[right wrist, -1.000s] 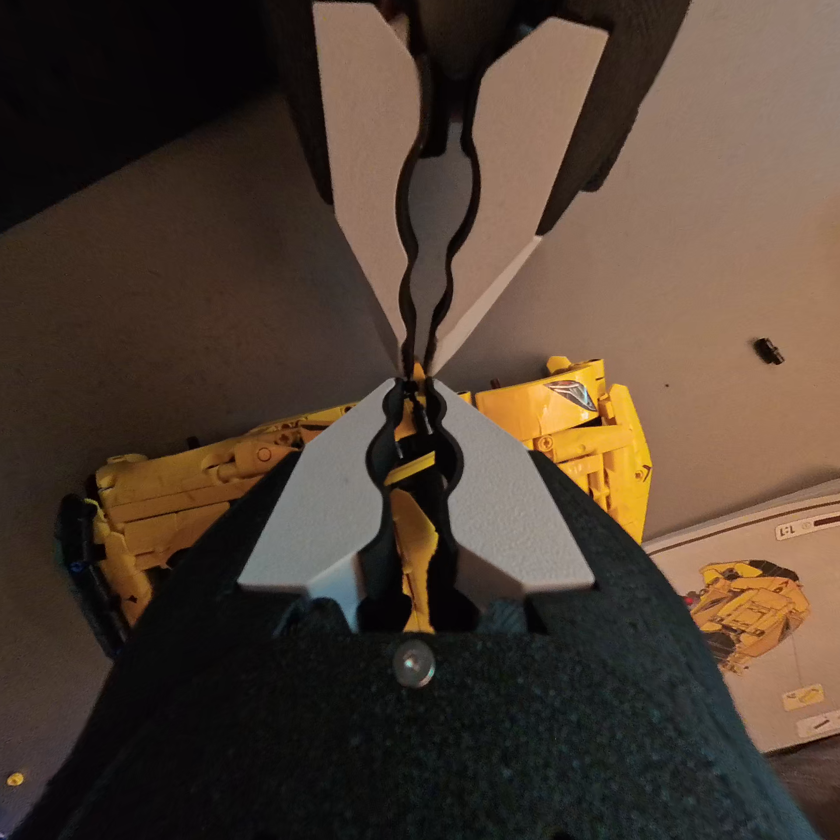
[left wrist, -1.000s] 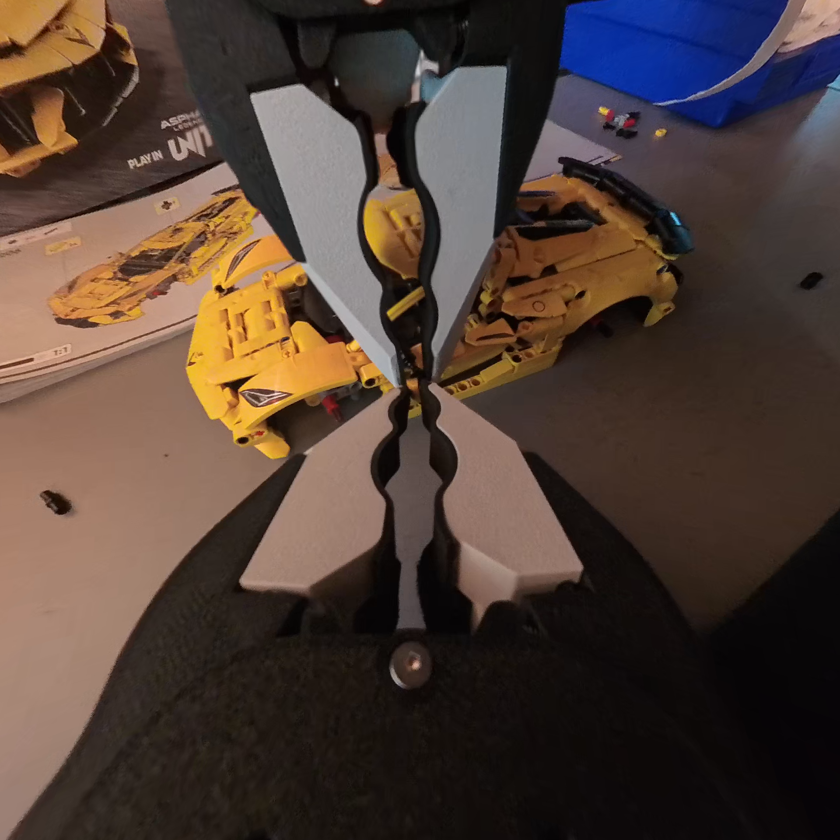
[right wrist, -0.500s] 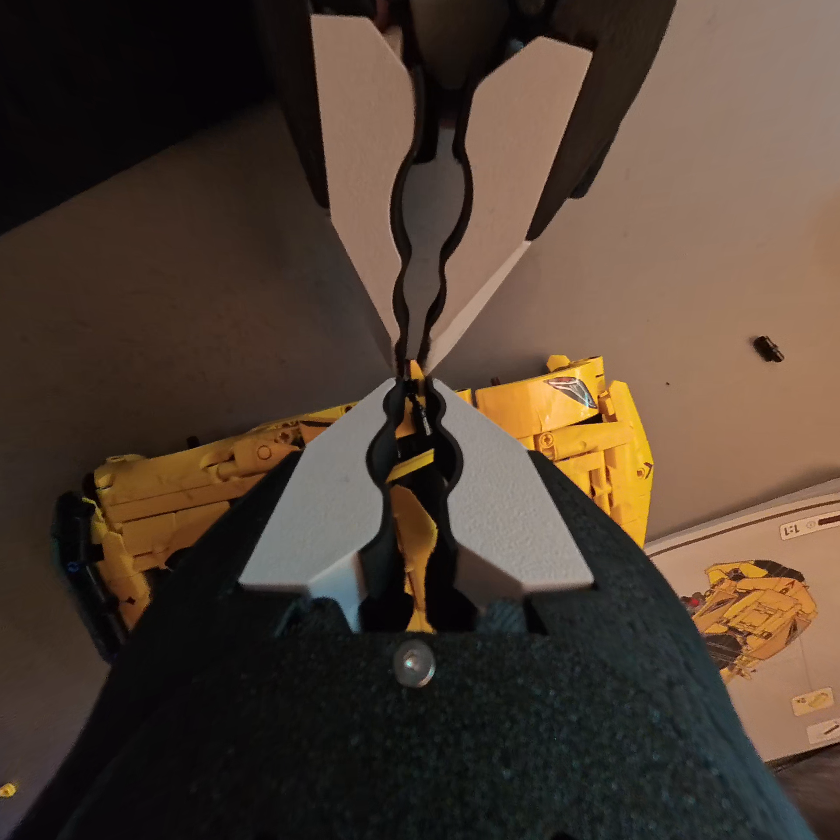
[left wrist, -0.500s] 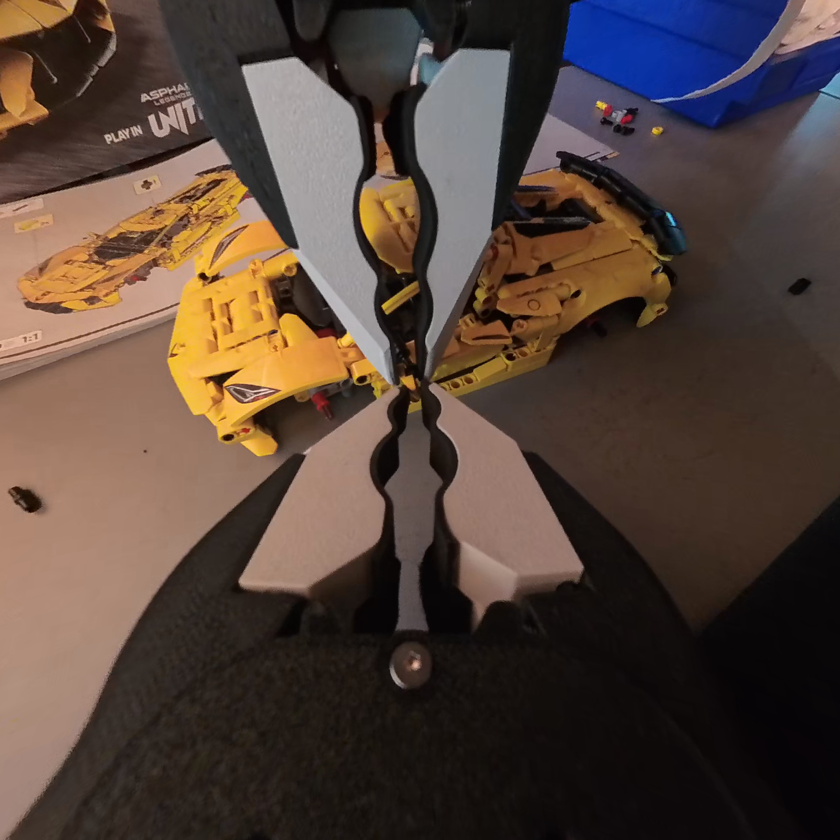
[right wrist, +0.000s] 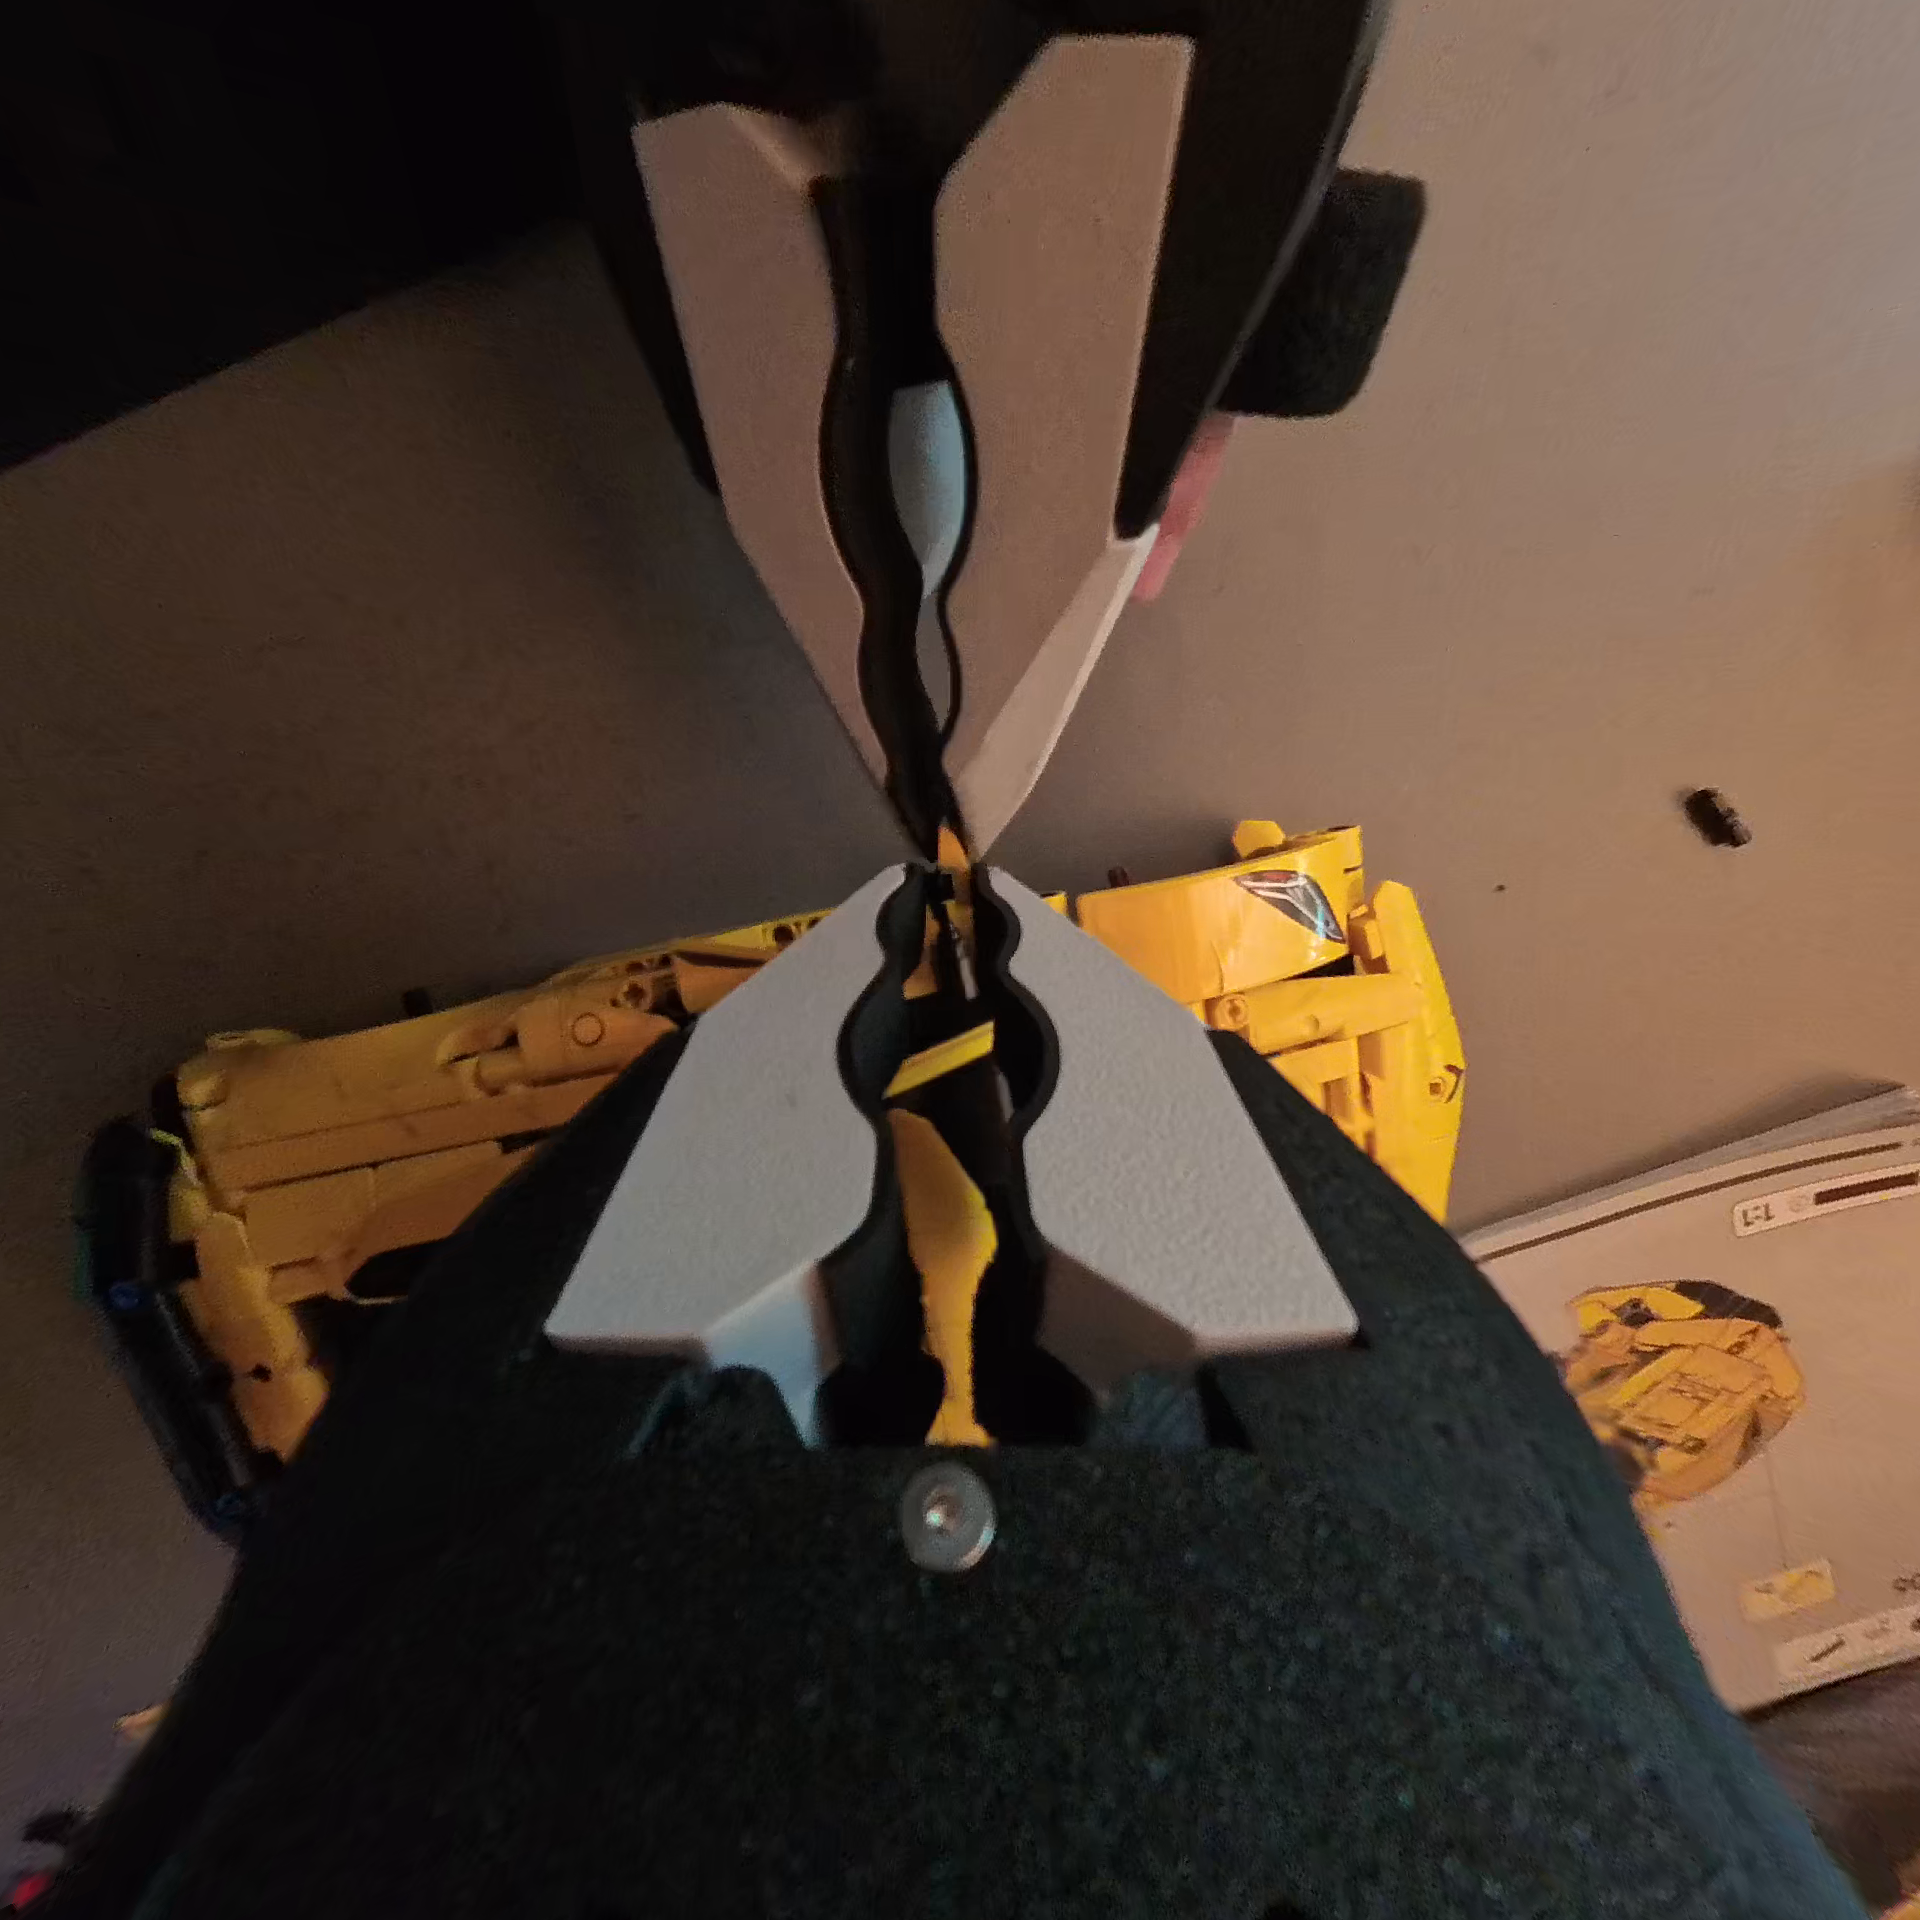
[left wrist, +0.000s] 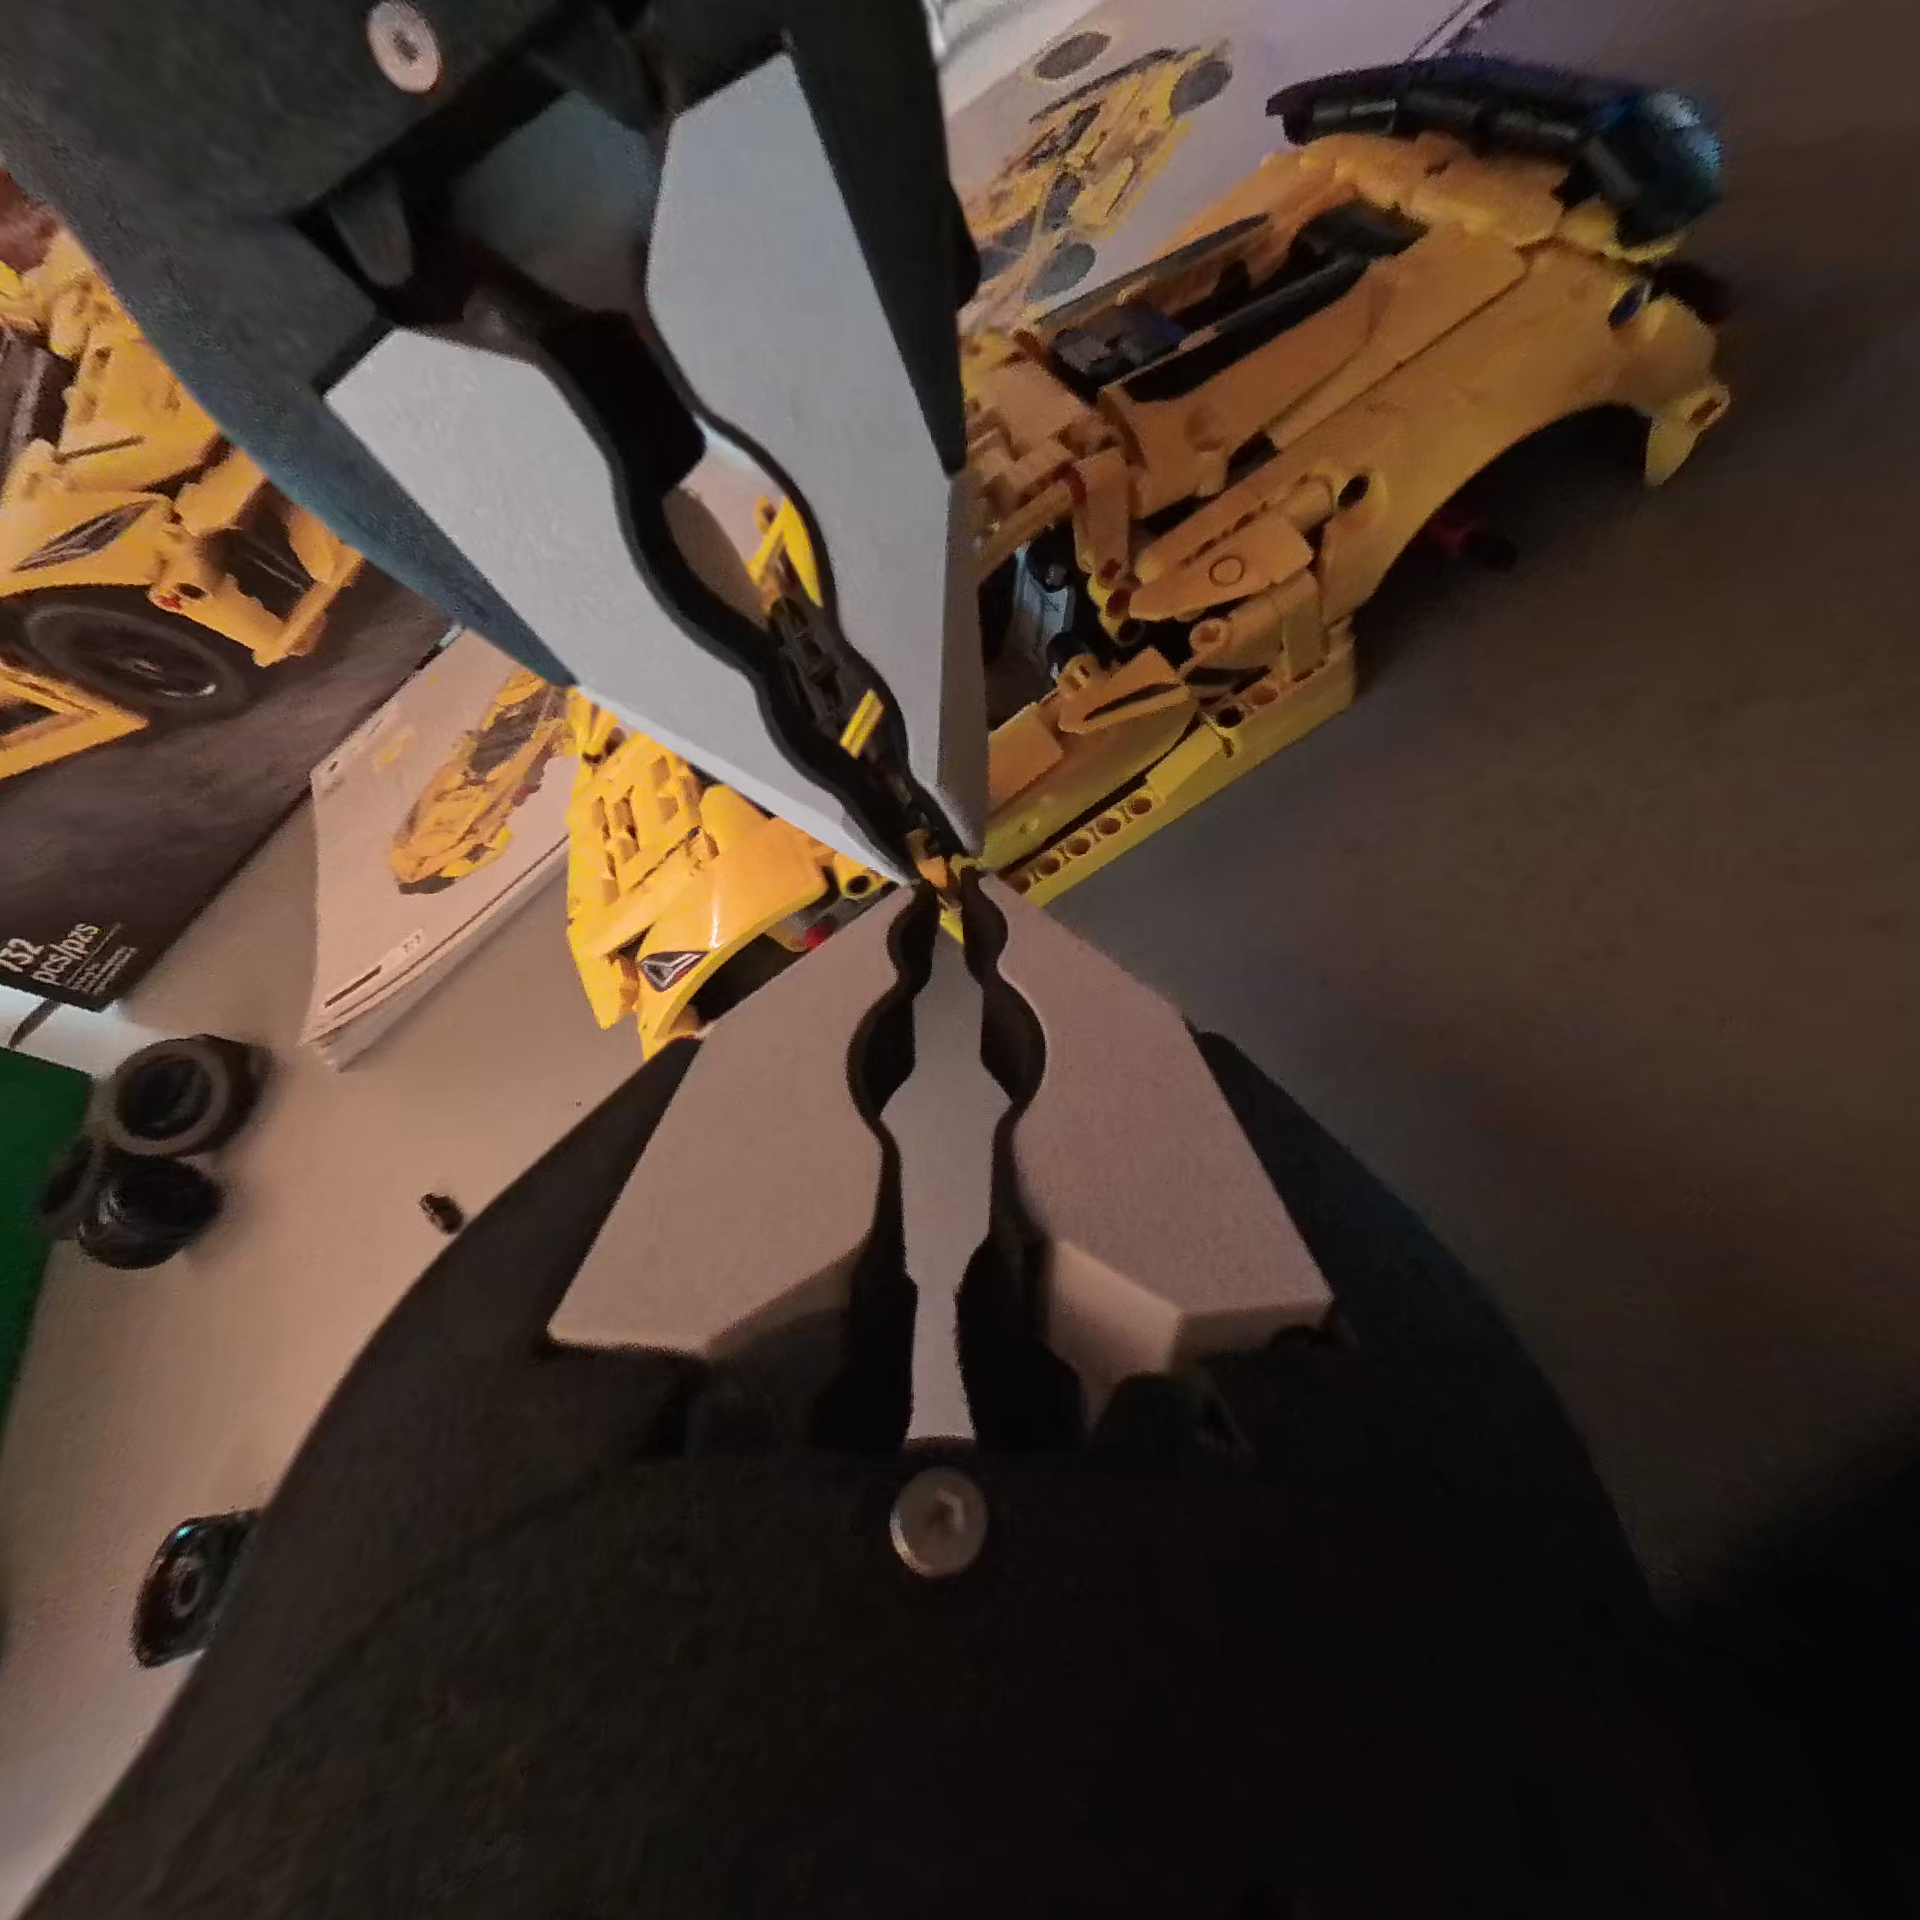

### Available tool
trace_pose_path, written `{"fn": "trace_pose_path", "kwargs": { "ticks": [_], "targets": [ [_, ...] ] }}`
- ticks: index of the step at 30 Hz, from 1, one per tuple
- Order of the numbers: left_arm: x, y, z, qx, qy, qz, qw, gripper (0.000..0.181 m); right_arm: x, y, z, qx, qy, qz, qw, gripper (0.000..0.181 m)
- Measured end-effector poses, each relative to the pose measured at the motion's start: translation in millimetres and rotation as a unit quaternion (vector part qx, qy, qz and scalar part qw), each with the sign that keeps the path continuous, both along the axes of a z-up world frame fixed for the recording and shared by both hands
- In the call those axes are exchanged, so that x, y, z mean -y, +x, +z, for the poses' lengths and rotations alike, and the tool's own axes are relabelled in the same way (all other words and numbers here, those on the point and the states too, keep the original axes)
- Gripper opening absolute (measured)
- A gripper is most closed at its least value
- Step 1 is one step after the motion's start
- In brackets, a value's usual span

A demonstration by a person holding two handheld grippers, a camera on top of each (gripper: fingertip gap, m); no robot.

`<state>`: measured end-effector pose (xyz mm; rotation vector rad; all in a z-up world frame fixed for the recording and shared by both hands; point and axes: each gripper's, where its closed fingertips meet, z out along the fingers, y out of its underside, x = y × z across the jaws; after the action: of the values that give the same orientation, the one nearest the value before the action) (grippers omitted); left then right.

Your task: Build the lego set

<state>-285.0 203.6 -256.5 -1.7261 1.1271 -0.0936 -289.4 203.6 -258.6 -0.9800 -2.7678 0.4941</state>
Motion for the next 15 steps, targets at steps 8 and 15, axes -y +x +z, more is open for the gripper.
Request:
{"fn": "trace_pose_path", "kwargs": {
  "ticks": [8,15],
  "targets": [
    [1.7,0.8,-0.2,0.028,-0.032,0.003,0.999,0.005,1.2,1.2,-1.0,-0.002,0.02,0.0,1.0,0.009],
    [2.5,-0.9,1.6,0.029,-0.034,0.01,0.999,0.005,0.7,0.5,-0.3,-0.001,0.005,-0.014,1.0,0.009]
  ]
}}
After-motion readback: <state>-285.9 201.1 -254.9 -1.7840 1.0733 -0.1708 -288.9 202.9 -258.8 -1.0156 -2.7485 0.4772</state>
